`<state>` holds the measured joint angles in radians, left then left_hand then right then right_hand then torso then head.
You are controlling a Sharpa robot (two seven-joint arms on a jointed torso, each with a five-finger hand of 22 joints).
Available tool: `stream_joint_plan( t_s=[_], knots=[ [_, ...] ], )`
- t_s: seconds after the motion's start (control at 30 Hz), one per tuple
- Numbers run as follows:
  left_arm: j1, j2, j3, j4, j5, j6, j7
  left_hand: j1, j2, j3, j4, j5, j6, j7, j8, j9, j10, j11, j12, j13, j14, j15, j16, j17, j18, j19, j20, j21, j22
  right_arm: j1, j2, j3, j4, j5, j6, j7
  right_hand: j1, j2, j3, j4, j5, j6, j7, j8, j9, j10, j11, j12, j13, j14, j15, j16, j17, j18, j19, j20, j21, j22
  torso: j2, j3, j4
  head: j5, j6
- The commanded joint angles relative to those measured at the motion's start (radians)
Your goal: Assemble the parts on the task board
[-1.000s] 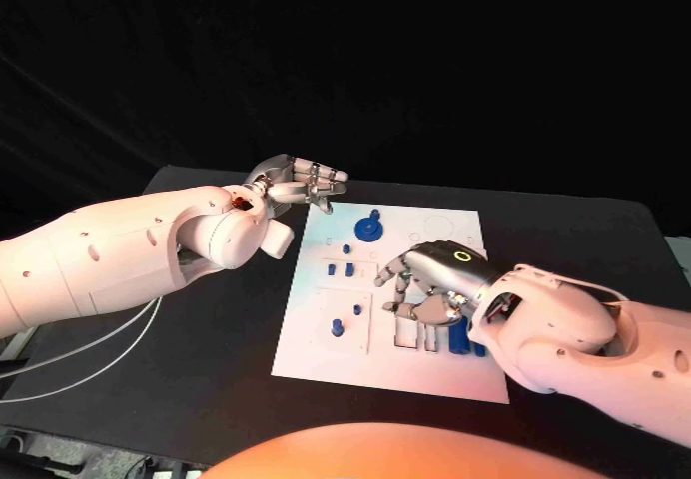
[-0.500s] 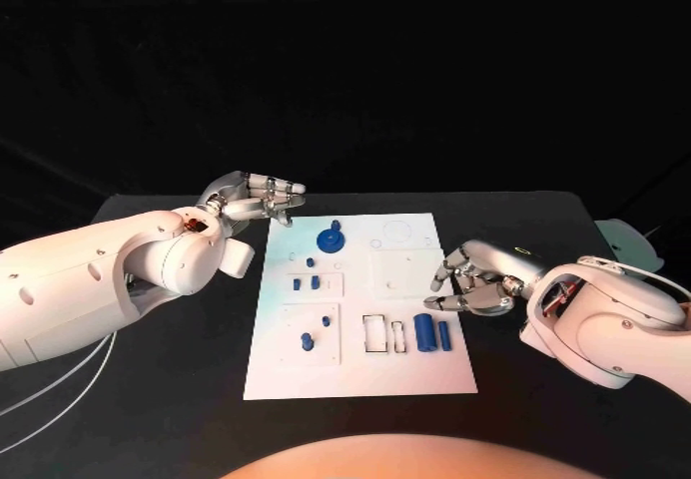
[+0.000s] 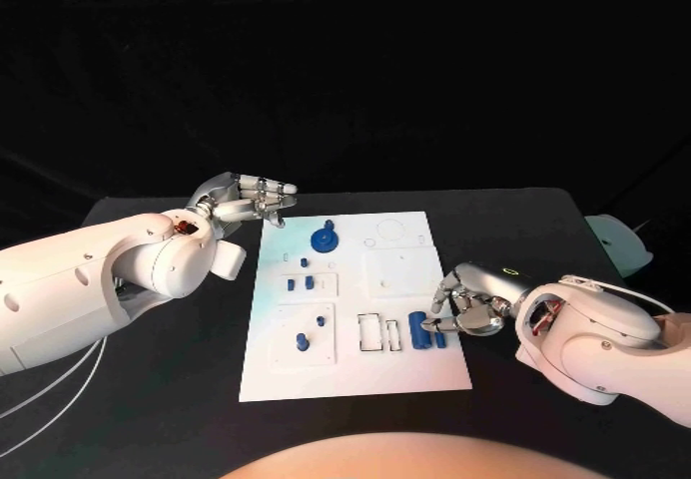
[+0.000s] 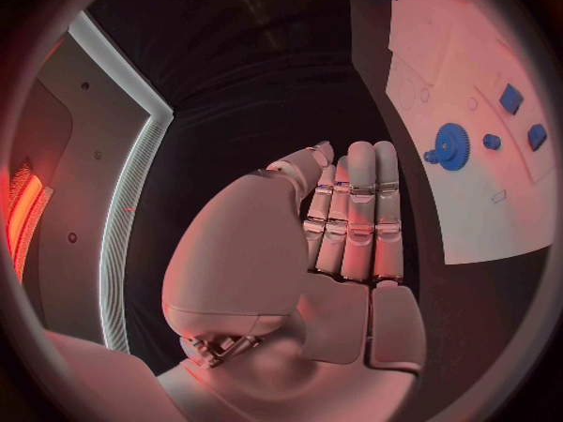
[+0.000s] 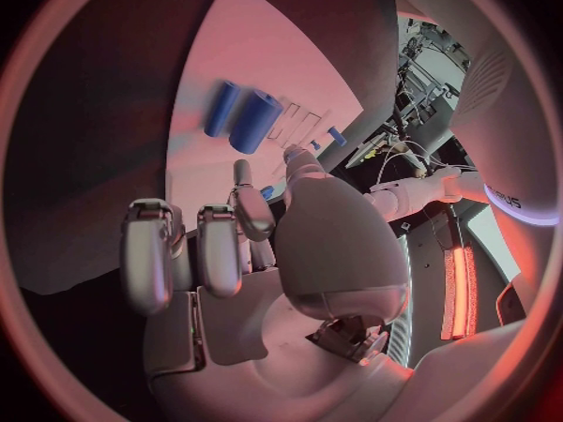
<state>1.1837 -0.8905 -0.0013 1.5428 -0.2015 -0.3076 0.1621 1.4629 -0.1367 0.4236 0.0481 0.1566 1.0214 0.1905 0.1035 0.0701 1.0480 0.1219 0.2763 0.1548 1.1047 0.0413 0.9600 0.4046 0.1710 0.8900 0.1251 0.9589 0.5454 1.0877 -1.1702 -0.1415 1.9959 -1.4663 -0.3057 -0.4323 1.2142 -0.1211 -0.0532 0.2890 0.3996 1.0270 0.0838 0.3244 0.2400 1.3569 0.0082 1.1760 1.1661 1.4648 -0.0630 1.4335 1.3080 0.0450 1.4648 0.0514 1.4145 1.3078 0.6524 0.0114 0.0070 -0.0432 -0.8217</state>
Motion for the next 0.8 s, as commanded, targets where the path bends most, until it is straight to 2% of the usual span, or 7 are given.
stream_joint_plan(
  t_s=[0.03, 0.3, 0.57, 0.8],
  knots=[
    [0.0, -0.001, 0.0, 0.004, -0.003, 0.016, 0.007, -0.007, 0.0, -0.006, -0.002, -0.002, -0.007, 0.0, 0.001, -0.001, -0.007, -0.001, 0.004, 0.002, -0.002, 0.001, -0.002, -0.001, 0.013, 0.002, 0.008, -0.006, -0.001, -0.012, 0.016, 0.0, -0.012, -0.051, 0.035, -0.052, -0.018, 0.001, -0.016, 0.002, 0.014, -0.008, 0.002, 0.005, 0.003, -0.003, 0.0, 0.001, 0.003, 0.064, 0.004, 0.007, 0.036, -0.013, 0.048, 0.0, 0.001, 0.221, 0.0, -0.0006, 0.0013, -0.005, 0.0],
    [0.0, -0.003, 0.0, 0.006, -0.003, 0.017, 0.007, -0.007, 0.001, -0.007, -0.002, -0.002, -0.007, 0.0, 0.002, 0.0, -0.009, -0.001, 0.007, 0.002, -0.003, 0.001, -0.002, -0.001, 0.013, 0.002, 0.009, -0.008, -0.002, -0.031, 0.048, 0.0, -0.027, -0.084, 0.024, -0.077, -0.02, 0.006, -0.023, 0.001, 0.025, -0.006, 0.001, 0.008, 0.006, -0.001, -0.001, 0.005, 0.009, 0.064, 0.004, 0.009, 0.038, -0.014, 0.05, 0.0, 0.005, 0.222, 0.0, 0.0001, 0.0008, -0.004, 0.001],
    [0.0, -0.007, 0.0, 0.007, -0.003, 0.017, 0.006, -0.007, 0.001, -0.007, -0.002, -0.002, -0.007, 0.0, 0.002, 0.0, -0.009, -0.001, 0.007, 0.002, -0.003, 0.001, -0.002, -0.001, 0.013, 0.002, 0.009, -0.008, -0.002, -0.039, 0.063, 0.0, -0.042, -0.119, 0.036, -0.102, -0.02, 0.01, -0.027, 0.001, 0.025, -0.003, 0.0, 0.011, 0.008, 0.003, -0.002, 0.011, 0.016, 0.065, 0.004, 0.011, 0.041, -0.015, 0.052, 0.0, 0.011, 0.224, 0.0, 0.0009, 0.0013, -0.003, -0.001],
    [0.0, -0.009, 0.0, 0.008, -0.003, 0.02, 0.004, -0.007, 0.001, -0.008, -0.002, -0.002, -0.007, -0.001, 0.002, 0.0, -0.009, -0.001, 0.008, 0.002, -0.003, 0.001, -0.002, -0.001, 0.013, 0.002, 0.009, -0.008, -0.003, -0.056, 0.088, 0.0, -0.057, -0.126, 0.039, -0.109, -0.031, 0.021, -0.04, 0.003, 0.017, 0.0, -0.003, 0.017, 0.013, 0.005, -0.003, 0.014, 0.022, 0.064, 0.002, 0.011, 0.041, -0.015, 0.052, -0.001, 0.011, 0.224, 0.002, 0.0023, 0.0012, -0.005, -0.002]
  ],
)
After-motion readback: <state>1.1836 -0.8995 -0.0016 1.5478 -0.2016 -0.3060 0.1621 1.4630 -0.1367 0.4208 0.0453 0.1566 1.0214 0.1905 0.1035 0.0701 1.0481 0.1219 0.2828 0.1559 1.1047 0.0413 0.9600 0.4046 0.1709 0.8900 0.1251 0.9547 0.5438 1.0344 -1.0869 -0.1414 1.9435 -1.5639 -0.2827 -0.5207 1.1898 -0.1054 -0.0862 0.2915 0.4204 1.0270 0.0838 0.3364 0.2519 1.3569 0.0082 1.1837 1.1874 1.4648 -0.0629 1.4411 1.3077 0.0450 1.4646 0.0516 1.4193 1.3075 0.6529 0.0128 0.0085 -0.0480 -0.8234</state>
